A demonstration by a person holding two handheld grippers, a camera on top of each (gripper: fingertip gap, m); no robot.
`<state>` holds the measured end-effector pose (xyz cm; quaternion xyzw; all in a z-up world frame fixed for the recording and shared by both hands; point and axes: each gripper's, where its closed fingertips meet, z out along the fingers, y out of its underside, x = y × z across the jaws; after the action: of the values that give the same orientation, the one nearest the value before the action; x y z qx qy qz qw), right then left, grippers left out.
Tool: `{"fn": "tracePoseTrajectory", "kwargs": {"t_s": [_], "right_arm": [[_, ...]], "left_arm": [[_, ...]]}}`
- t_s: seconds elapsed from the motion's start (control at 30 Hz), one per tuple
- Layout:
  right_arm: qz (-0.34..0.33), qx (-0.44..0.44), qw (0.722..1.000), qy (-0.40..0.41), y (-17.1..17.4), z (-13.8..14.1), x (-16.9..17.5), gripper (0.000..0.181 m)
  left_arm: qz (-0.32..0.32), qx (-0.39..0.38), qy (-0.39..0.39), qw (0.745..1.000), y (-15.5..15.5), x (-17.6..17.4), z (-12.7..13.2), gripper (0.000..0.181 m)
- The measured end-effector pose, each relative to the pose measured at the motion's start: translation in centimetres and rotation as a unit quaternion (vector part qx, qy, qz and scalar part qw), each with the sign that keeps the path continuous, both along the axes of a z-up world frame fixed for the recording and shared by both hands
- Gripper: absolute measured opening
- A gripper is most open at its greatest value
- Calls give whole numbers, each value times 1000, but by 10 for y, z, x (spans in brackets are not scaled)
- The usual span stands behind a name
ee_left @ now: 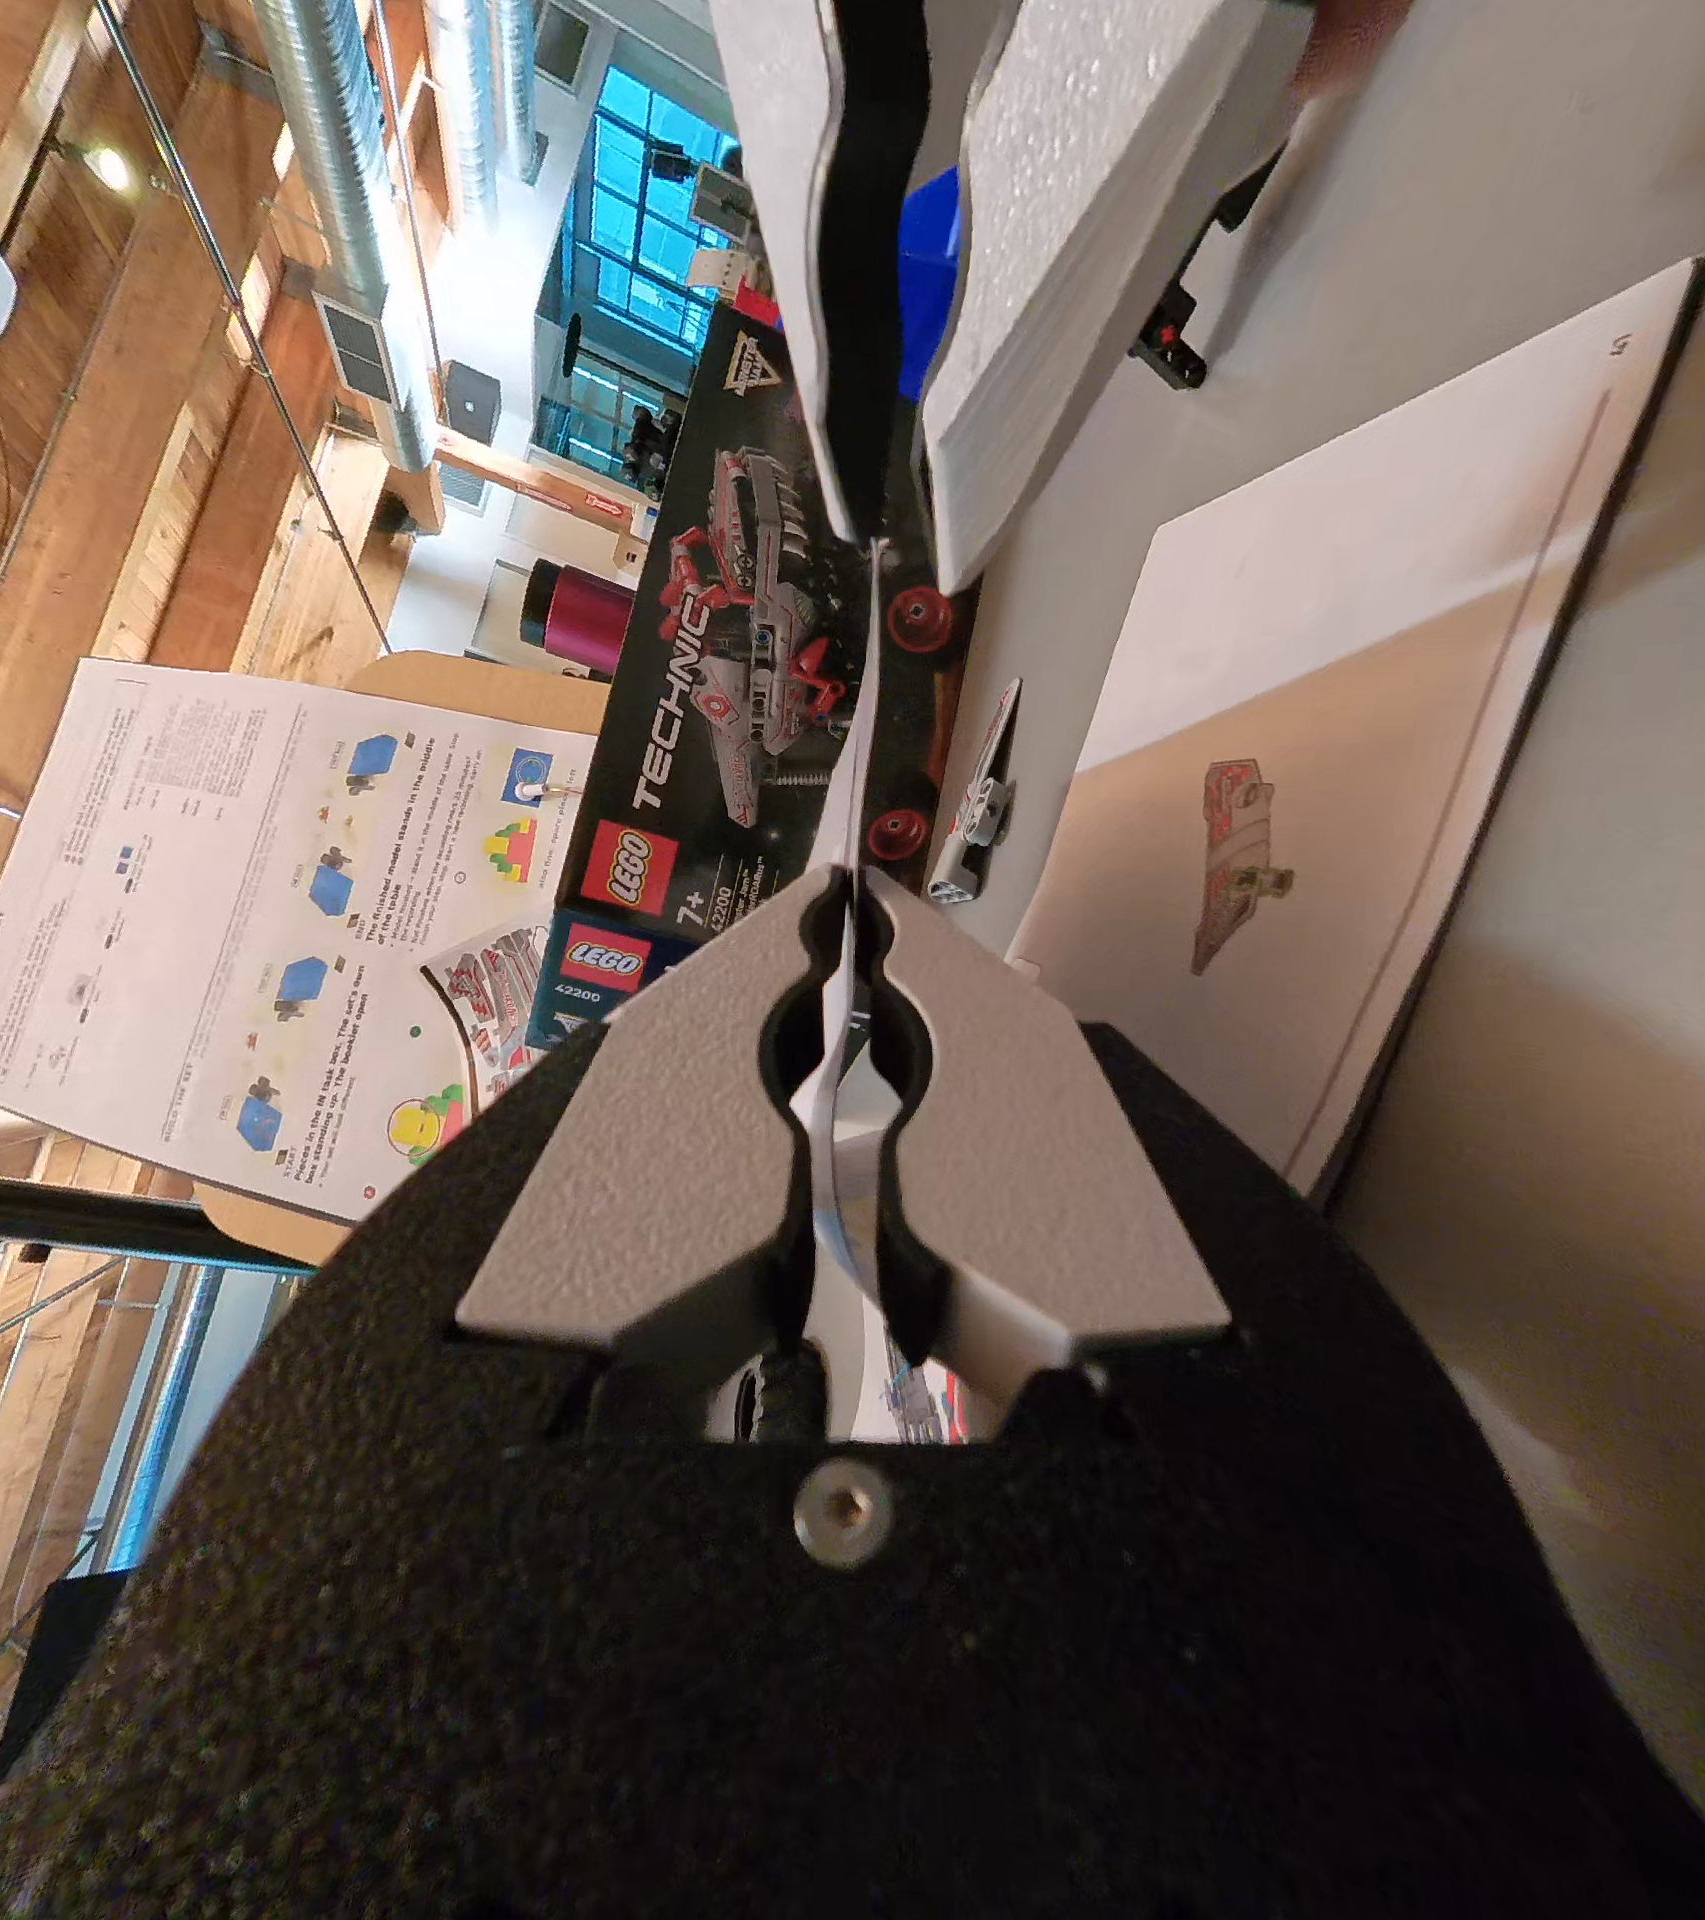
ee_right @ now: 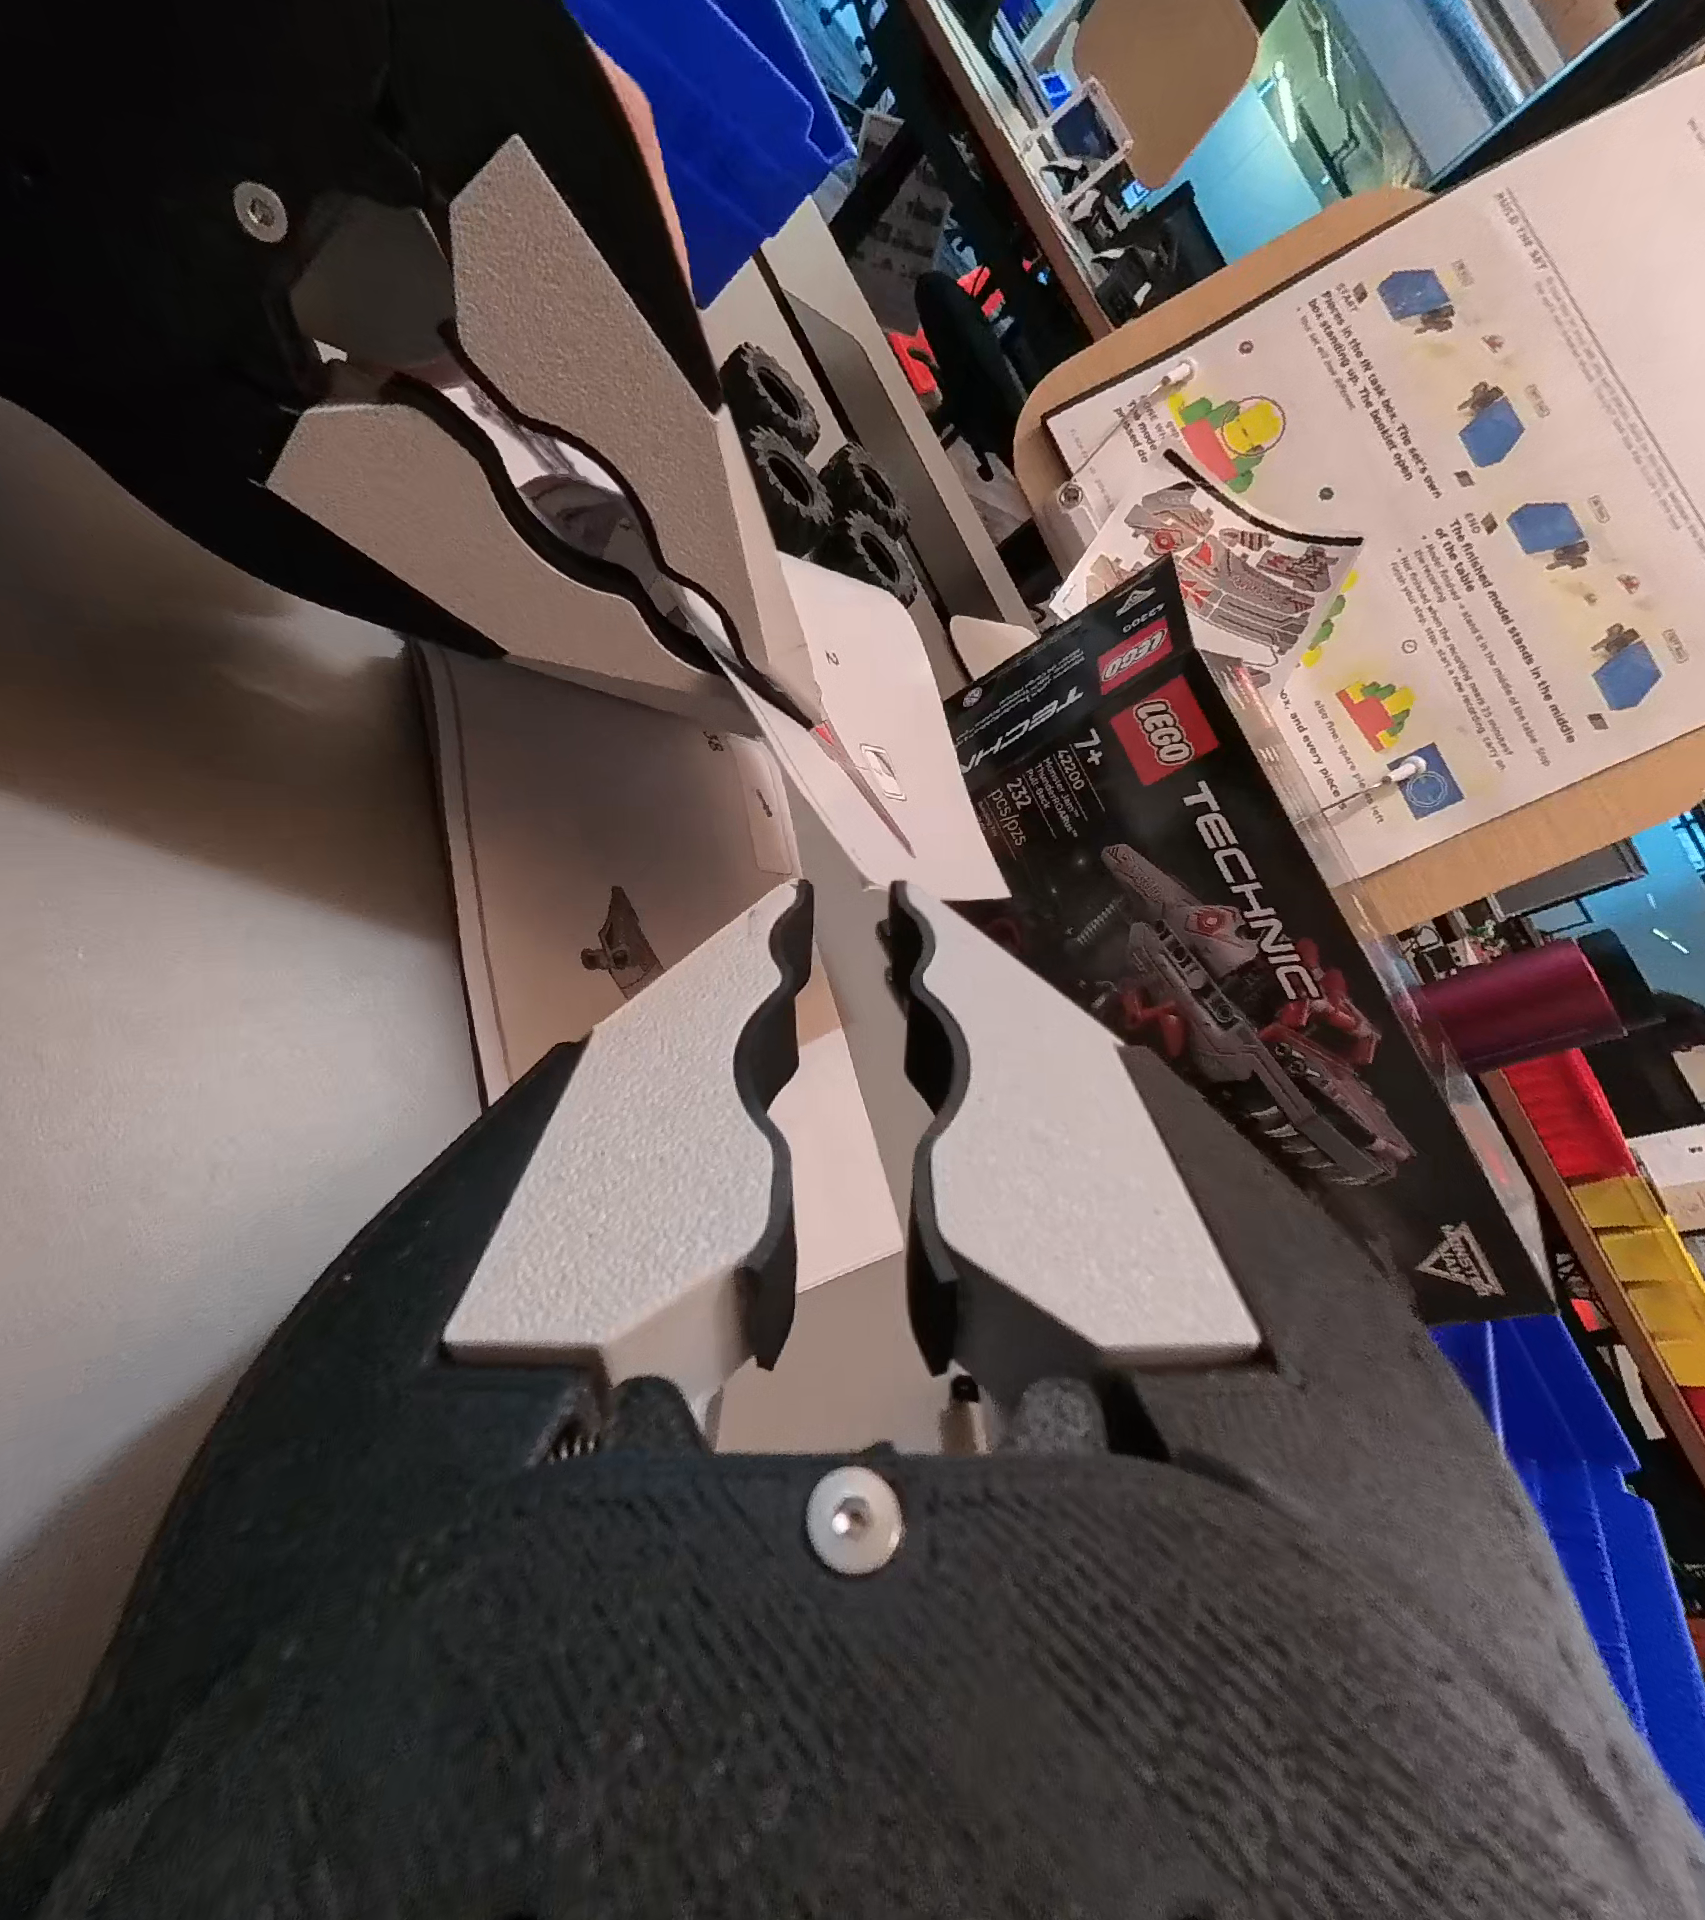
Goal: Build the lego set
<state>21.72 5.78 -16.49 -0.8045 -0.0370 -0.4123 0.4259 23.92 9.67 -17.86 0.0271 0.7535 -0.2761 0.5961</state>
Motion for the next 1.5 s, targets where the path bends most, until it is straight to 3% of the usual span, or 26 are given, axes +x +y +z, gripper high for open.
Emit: {"fn": "tracePoseTrajectory", "kwargs": {"t_s": [0.97, 1.13, 1.5], "right_arm": [[-4, 31, 999, 10, 9, -4, -1, 9], [3, 33, 999, -5, 13, 0, -3, 7], [-15, -1, 998, -66, 11, 6, 4, 9]], "left_arm": [[17, -61, 20, 998, 7, 3, 9, 0], [11, -86, 31, 996, 6, 2, 13, 0], [12, -65, 29, 997, 5, 2, 8, 0]]}}
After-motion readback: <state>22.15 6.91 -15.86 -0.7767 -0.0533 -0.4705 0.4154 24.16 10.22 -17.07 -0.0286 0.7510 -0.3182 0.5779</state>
